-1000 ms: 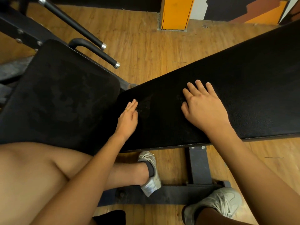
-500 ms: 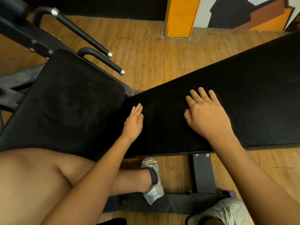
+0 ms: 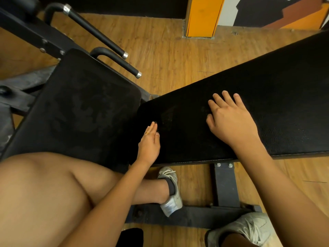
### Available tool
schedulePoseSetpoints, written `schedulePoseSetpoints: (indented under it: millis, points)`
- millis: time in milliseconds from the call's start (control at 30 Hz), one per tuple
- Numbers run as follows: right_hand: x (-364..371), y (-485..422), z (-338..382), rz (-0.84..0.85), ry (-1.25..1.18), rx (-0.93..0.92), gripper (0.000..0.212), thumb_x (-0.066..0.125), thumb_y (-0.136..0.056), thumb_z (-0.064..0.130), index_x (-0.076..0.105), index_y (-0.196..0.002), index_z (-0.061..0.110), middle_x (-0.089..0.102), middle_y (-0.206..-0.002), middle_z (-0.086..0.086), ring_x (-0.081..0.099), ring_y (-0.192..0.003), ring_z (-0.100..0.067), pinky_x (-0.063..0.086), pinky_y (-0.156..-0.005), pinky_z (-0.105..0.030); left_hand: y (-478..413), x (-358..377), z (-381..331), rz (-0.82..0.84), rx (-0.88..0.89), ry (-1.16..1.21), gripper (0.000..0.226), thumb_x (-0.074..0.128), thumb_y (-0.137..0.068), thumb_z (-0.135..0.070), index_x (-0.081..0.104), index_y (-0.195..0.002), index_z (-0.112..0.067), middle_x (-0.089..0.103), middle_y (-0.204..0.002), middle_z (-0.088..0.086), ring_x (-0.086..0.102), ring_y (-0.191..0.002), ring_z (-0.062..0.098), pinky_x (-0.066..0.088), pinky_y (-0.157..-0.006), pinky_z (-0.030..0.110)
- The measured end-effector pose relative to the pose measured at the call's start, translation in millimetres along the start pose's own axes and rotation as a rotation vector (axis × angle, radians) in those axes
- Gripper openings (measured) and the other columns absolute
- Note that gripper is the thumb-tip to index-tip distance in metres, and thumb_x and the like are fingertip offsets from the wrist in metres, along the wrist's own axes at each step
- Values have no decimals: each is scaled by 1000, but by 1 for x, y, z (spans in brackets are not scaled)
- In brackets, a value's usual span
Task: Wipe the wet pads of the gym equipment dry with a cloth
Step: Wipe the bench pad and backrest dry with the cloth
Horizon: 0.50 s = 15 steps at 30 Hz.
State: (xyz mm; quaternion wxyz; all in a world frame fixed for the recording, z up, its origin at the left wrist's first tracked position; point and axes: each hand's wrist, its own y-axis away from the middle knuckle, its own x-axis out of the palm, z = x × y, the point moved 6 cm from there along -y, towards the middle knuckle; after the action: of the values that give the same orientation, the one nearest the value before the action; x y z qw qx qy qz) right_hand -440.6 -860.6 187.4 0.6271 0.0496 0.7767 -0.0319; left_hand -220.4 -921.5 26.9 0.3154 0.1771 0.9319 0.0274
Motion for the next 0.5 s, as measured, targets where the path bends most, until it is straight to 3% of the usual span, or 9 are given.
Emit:
schedulePoseSetpoints:
  millis: [134,267,367,501]
  points:
    - [-1,0,0,4,-9,0,53,40,-103,35,45,-149,9,39,-158,-15,26,-150,-34,20,-123,-53,16,9,-40,77,78,8,47,38,-110,-21,33,-156,-16,24,-166,-6,16,-153,9,19,-125,32]
    - [0,0,1,-2,-4,5,52,41,-102,34,47,-147,8,41,-156,-16,28,-149,-35,21,-122,-54,53,42,-100,89,225,-28,49,34,-110,-21,26,-159,-19,16,-166,-11,7,-153,4,12,-122,25]
    - [-1,0,2,-2,-6,0,52,41,-102,34,48,-146,8,41,-156,-16,28,-149,-35,21,-122,-53,46,42,-90,32,175,3,49,33,-110,-21,26,-158,-18,17,-167,-8,6,-154,6,14,-125,28]
    - [-1,0,1,-3,-19,1,52,41,-101,34,48,-146,7,42,-156,-16,29,-149,-36,21,-122,-54,8,15,-27,-92,-59,51,46,34,-110,-19,35,-155,-11,25,-166,1,14,-155,16,17,-124,34]
